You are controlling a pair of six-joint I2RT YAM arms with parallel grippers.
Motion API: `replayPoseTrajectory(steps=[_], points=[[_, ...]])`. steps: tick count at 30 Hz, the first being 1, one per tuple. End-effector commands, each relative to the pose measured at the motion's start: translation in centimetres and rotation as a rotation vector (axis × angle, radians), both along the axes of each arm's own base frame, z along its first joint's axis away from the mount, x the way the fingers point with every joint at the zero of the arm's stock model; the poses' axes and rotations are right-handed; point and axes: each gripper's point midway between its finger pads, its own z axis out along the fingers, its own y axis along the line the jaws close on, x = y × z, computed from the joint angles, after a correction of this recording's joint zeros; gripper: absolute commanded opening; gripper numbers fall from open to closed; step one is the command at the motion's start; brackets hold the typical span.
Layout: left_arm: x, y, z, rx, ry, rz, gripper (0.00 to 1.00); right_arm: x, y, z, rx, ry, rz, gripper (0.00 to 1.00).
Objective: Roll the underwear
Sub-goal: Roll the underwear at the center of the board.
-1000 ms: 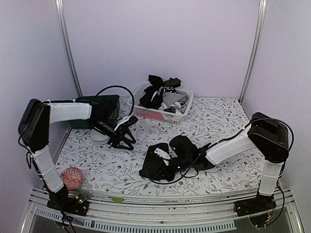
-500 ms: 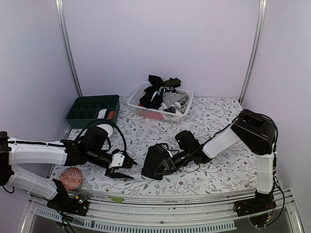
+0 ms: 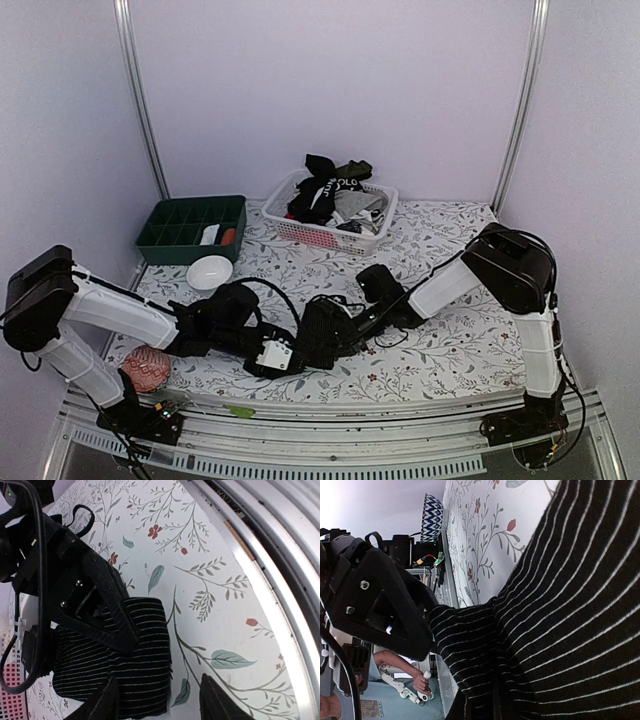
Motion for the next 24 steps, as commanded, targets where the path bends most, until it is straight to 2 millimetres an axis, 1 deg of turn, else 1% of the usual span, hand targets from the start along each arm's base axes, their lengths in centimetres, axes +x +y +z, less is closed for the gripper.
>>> replayPoseTrajectory(steps=[1, 3, 7, 8, 10, 12, 13, 14, 15, 16, 17, 19, 21, 23, 24], points=[[1.7, -1.2, -0.5, 0.021, -0.105, 0.025, 0.53, -0.9, -1.9, -5.3, -0.181, 0.128, -0.043, 0.00], [1.9, -1.2, -1.3, 0.056, -0.113, 0.027, 0.49, -0.8, -1.8, -5.1, -0.178, 0.130, -0.043, 0.00], [2.4, -0.5, -3.0, 0.127, -0.127, 0.039, 0.44, -0.6, -1.7, -4.7, -0.164, 0.125, -0.040, 0.00], [2.5, -0.4, -3.4, 0.149, -0.122, 0.044, 0.41, -0.6, -1.6, -4.6, -0.160, 0.124, -0.039, 0.00], [2.2, 0.0, -4.1, 0.194, -0.091, 0.042, 0.31, -0.5, -1.7, -4.5, -0.159, 0.122, -0.040, 0.00], [1.8, 0.4, -4.2, 0.214, -0.062, 0.031, 0.21, -0.2, -1.9, -4.2, -0.158, 0.112, -0.053, 0.00], [1.4, 0.6, -4.3, 0.225, -0.043, 0.015, 0.17, 0.1, -2.0, -3.8, -0.152, 0.098, -0.060, 0.04], [0.8, 1.0, -4.5, 0.247, -0.013, -0.001, 0.14, 0.6, -2.2, -3.3, -0.146, 0.080, -0.075, 0.11], [0.4, 1.2, -4.6, 0.261, 0.015, -0.012, 0.12, 1.1, -2.5, -2.8, -0.143, 0.053, -0.094, 0.19], [-0.2, 1.5, -4.9, 0.279, 0.048, -0.028, 0.10, 1.8, -2.8, -2.0, -0.137, 0.016, -0.118, 0.27], [-0.8, 1.8, -5.1, 0.302, 0.083, -0.051, 0.09, 2.7, -3.0, -0.6, -0.116, -0.040, -0.141, 0.32], [-1.3, 2.1, -5.3, 0.332, 0.129, -0.063, 0.07, 4.7, -3.7, 1.3, -0.122, -0.154, -0.216, 0.41], [-1.5, 1.9, -5.0, 0.337, 0.187, -0.070, 0.06, 6.1, -4.4, 3.6, -0.120, -0.300, -0.266, 0.50], [-1.5, 2.0, -5.0, 0.358, 0.255, -0.071, 0.05, 6.9, -5.1, 5.5, -0.124, -0.413, -0.307, 0.56], [-1.5, 2.0, -4.8, 0.371, 0.297, -0.070, 0.04, 7.0, -5.6, 6.3, -0.126, -0.461, -0.315, 0.59]])
